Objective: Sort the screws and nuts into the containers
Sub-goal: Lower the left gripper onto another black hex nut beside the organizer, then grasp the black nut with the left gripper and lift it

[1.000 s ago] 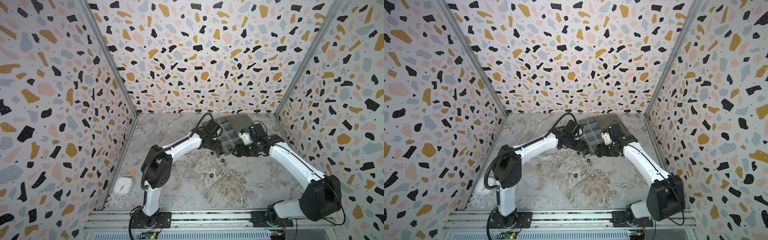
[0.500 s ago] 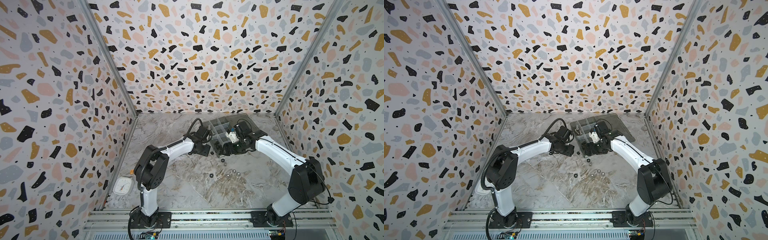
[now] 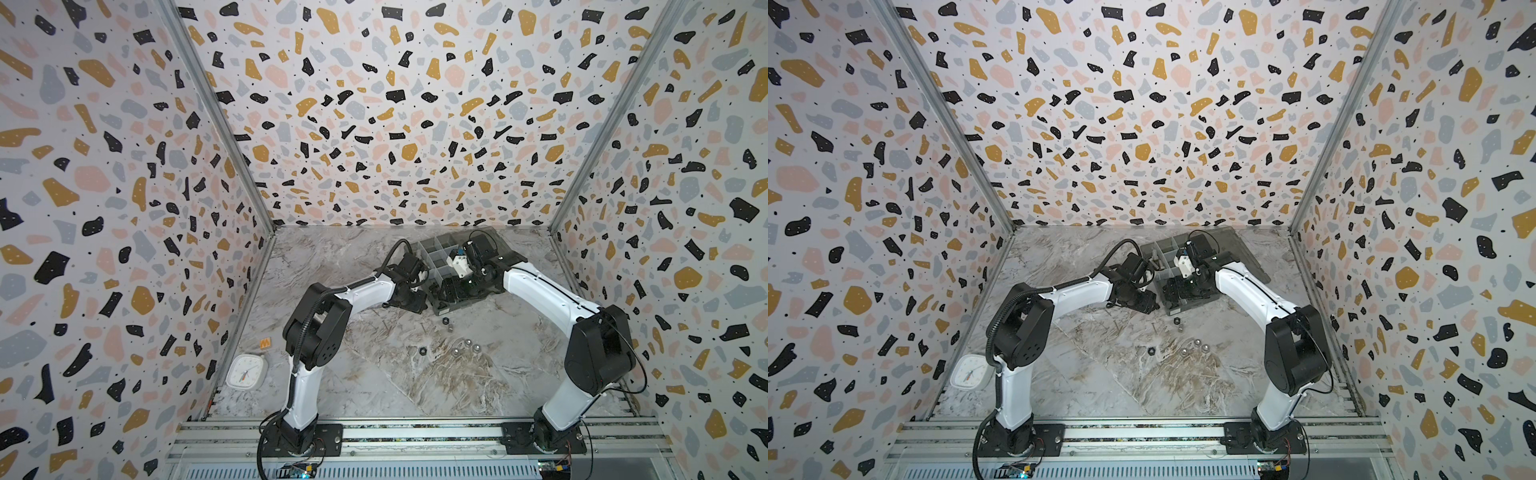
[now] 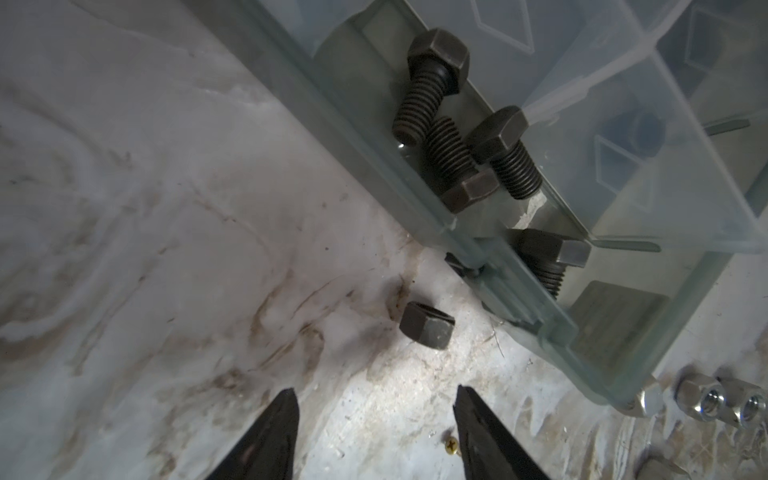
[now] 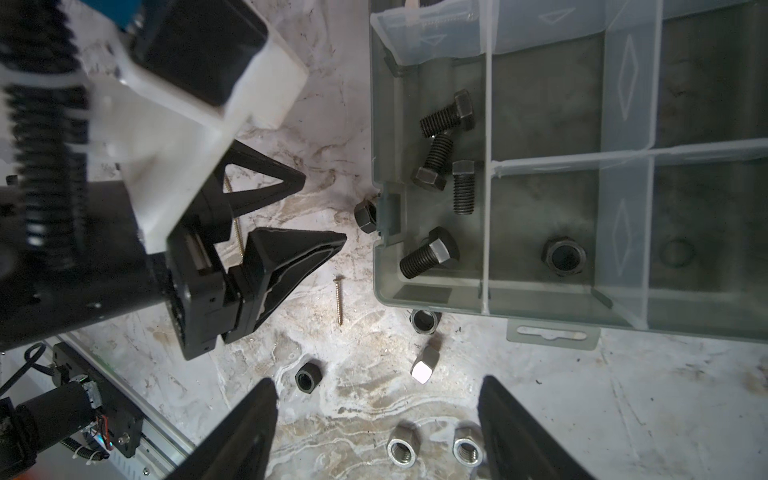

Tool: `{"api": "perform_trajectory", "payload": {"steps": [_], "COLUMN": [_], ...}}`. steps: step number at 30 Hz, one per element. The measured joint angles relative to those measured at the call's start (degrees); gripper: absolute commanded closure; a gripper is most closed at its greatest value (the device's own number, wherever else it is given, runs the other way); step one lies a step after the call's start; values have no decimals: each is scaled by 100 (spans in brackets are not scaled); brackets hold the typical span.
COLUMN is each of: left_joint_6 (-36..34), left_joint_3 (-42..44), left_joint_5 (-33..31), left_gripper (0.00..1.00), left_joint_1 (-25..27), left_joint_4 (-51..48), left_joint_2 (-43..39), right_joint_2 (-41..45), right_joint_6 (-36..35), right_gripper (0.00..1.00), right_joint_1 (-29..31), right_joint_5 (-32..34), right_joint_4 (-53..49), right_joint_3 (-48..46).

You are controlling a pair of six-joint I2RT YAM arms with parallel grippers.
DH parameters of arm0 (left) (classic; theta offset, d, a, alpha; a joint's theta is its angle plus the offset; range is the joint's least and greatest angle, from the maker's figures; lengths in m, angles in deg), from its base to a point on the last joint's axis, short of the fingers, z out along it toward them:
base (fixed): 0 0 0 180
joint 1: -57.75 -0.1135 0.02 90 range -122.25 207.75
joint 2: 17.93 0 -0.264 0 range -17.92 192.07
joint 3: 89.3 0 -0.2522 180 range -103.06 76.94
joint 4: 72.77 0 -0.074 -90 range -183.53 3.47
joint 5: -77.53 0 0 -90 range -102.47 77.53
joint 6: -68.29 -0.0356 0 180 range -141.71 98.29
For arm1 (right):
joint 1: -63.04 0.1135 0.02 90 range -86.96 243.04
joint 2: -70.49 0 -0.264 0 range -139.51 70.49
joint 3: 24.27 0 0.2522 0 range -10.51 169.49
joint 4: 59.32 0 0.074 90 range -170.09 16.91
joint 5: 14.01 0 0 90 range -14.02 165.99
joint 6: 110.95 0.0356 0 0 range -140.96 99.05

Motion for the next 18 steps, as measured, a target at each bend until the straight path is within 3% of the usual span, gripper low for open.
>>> {"api": "perform_trajectory", "payload": {"steps": [18], "left_joint_6": [-83], "left_joint_3": [-358], "left_joint_5": [365], "left_gripper": [52], "left_joint_1": [0], "left_joint_4": [129], "left_joint_2": [531], "right_joint_2": [-13], "right_joint_6": [24], "right_gripper": [22], "right_joint_1": [-527], "right_joint_5": [-120], "right_joint_4": [-144], "right_joint_3": [0]}}
